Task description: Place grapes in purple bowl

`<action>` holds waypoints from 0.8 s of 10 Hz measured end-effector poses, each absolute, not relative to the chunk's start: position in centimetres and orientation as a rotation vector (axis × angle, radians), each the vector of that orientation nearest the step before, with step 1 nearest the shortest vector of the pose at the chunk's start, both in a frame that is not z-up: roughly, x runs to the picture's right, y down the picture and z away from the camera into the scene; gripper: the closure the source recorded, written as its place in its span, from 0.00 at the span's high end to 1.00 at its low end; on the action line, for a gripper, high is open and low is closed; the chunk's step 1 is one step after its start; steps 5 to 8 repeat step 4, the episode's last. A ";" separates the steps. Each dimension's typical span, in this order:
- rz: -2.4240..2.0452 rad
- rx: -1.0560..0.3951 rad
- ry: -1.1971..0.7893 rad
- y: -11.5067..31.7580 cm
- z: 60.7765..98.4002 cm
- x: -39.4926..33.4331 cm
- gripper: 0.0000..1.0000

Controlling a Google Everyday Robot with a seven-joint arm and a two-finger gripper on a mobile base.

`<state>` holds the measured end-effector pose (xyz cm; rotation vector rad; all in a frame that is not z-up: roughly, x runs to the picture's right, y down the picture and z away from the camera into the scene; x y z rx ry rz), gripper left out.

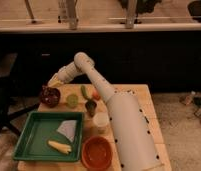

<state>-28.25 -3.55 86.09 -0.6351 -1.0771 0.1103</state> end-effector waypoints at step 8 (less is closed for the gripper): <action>0.110 -0.635 -1.077 -3.6 86.1 -28.2 0.80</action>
